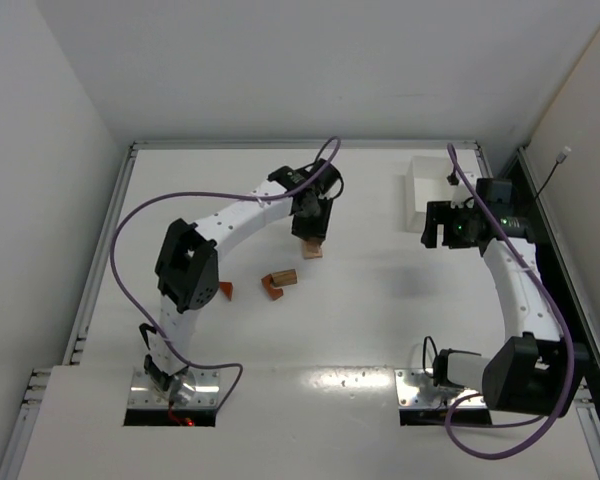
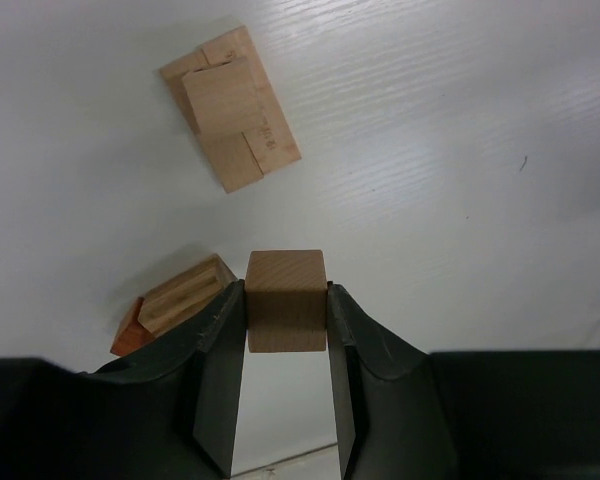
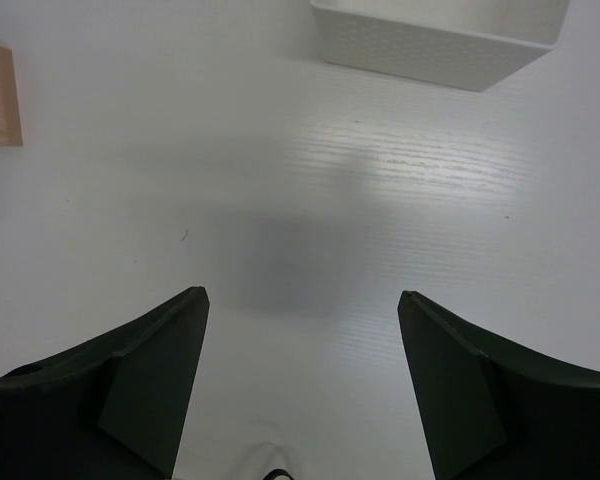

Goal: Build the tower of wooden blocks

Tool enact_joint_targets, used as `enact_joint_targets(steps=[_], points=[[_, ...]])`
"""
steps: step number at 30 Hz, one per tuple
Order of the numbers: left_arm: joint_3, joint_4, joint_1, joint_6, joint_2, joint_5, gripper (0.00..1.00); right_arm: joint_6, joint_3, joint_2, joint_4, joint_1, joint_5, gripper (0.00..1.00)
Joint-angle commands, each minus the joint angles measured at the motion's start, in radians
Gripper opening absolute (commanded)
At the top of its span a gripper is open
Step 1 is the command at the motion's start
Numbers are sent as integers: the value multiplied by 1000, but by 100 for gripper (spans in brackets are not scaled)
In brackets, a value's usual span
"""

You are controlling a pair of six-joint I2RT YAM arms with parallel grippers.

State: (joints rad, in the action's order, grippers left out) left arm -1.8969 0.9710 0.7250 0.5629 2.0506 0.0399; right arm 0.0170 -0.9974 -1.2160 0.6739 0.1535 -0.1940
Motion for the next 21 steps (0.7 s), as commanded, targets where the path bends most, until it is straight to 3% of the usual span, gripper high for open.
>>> enact_joint_targets(steps=[1,12,21], points=[[16,-6,-4,74,8,32,0,3,-12,35,-27,-5,-21,74],[75,-78,-13,227,71,38,0,3,-3,35,-17,-5,-21,74],[75,-107,-13,258,114,48,0,3,6,44,-17,-5,-21,74]])
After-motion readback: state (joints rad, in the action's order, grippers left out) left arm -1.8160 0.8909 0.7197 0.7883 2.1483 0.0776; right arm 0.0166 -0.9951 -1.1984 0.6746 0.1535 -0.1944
